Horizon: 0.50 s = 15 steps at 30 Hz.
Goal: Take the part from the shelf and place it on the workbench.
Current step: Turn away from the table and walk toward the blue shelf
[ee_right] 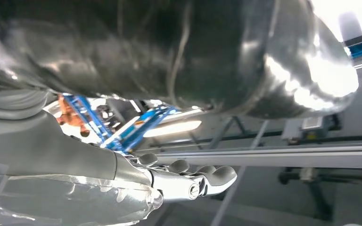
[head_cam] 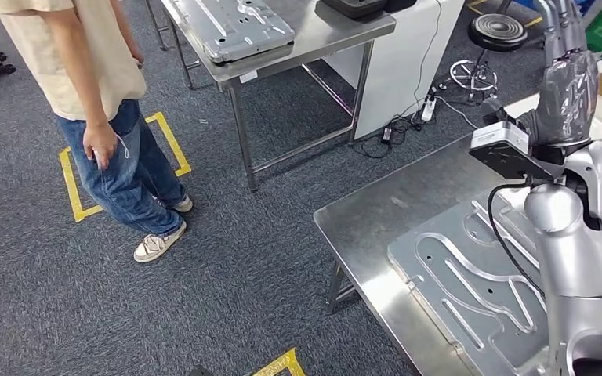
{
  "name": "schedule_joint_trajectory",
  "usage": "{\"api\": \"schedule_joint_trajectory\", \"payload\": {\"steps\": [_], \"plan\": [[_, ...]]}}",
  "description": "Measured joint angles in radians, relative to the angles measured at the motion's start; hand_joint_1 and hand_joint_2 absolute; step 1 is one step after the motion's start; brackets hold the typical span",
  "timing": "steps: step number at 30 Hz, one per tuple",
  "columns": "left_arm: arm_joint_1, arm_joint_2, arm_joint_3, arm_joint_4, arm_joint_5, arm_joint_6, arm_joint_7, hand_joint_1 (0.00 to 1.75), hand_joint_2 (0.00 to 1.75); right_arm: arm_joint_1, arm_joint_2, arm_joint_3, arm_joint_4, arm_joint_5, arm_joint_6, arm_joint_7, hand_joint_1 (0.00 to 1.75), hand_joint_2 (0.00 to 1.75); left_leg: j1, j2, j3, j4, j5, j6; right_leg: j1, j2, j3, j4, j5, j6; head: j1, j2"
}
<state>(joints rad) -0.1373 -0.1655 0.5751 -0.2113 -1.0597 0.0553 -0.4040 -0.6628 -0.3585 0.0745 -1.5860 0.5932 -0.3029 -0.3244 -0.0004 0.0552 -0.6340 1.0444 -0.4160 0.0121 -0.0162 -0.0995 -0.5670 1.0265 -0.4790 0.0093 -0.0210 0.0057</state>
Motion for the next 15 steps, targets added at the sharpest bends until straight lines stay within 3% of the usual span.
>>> {"api": "schedule_joint_trajectory", "payload": {"steps": [1, 3, 4, 6, 7, 9, 10, 11, 13, 15], "plan": [[0.0, 0.0, 0.0, 0.0, 0.0, 0.0, 0.0, 0.0, 0.0, -0.002, 0.001, 0.0, 0.0, 0.0, 0.0, 0.0, 0.0, 0.0, -0.004, 0.005, 0.004, -0.012, -0.003, 0.006, 0.004, -0.009, 0.002, -0.001, -0.002, 0.004, 0.0, 0.0], [0.002, 0.001, 0.001, 0.0, 0.0, 0.0, 0.0, 0.0, 0.0, -0.004, 0.004, 0.001, 0.0, 0.0, 0.0, 0.0, 0.0, 0.0, -0.003, -0.016, 0.005, -0.02, 0.0, 0.019, 0.004, -0.024, 0.007, -0.004, -0.007, 0.014, 0.001, 0.0], [0.003, 0.001, 0.001, 0.0, 0.0, 0.0, 0.0, 0.0, 0.0, -0.005, 0.005, 0.002, 0.0, 0.0, 0.0, 0.0, 0.0, 0.0, 0.0, -0.028, 0.009, -0.025, 0.002, 0.025, 0.002, -0.012, 0.007, 0.003, -0.015, 0.019, 0.001, 0.0], [0.003, 0.001, 0.001, 0.0, 0.001, 0.0, 0.0, 0.0, 0.0, -0.007, 0.007, 0.002, 0.0, 0.0, 0.0, 0.0, 0.0, 0.0, 0.004, -0.046, 0.015, -0.035, 0.007, 0.038, -0.004, 0.042, -0.021, 0.07, -0.057, 0.024, 0.002, 0.0], [0.001, 0.001, 0.001, 0.0, 0.005, 0.001, -0.001, 0.0, 0.0, -0.007, 0.007, 0.003, 0.0, 0.0, -0.001, 0.0, 0.0, 0.0, 0.003, -0.057, 0.016, -0.035, 0.007, 0.041, -0.005, 0.071, -0.052, 0.132, -0.086, 0.025, 0.003, 0.0], [0.0, 0.001, 0.004, 0.0, 0.015, 0.001, -0.006, 0.0, 0.0, -0.006, 0.007, 0.003, 0.002, 0.001, -0.001, 0.0, 0.0, 0.0, 0.003, -0.08, 0.016, -0.033, 0.006, 0.045, -0.006, 0.094, -0.121, 0.251, -0.123, 0.027, 0.003, 0.0], [0.0, 0.001, 0.007, 0.0, 0.019, 0.0, -0.008, 0.0, 0.0, -0.007, 0.008, 0.003, 0.003, 0.002, -0.001, 0.0, 0.0, 0.0, 0.003, -0.093, 0.017, -0.03, 0.005, 0.045, -0.007, 0.097, -0.139, 0.272, -0.115, 0.028, 0.003, 0.0], [0.002, 0.0, 0.008, 0.0, 0.02, -0.001, -0.01, 0.0, 0.0, -0.009, 0.009, 0.004, 0.005, 0.002, -0.001, 0.0, 0.0, 0.0, 0.003, -0.106, 0.018, -0.027, 0.003, 0.044, -0.008, 0.099, -0.139, 0.256, -0.088, 0.029, 0.003, 0.0], [0.005, 0.0, 0.01, 0.0, 0.02, -0.002, -0.011, 0.0, 0.0, -0.02, 0.012, 0.006, 0.006, 0.0, -0.002, -0.002, 0.0, 0.0, 0.005, -0.13, 0.018, -0.018, -0.003, 0.039, -0.015, 0.122, -0.098, 0.141, -0.011, 0.03, 0.003, 0.0], [0.007, 0.0, 0.011, 0.0, 0.022, -0.006, -0.012, 0.0, 0.0, -0.029, 0.014, 0.007, 0.007, -0.004, -0.003, -0.005, 0.0, 0.0, 0.005, -0.152, 0.011, -0.007, -0.008, 0.029, -0.02, 0.156, -0.059, 0.043, 0.026, 0.028, 0.003, 0.0]]}}
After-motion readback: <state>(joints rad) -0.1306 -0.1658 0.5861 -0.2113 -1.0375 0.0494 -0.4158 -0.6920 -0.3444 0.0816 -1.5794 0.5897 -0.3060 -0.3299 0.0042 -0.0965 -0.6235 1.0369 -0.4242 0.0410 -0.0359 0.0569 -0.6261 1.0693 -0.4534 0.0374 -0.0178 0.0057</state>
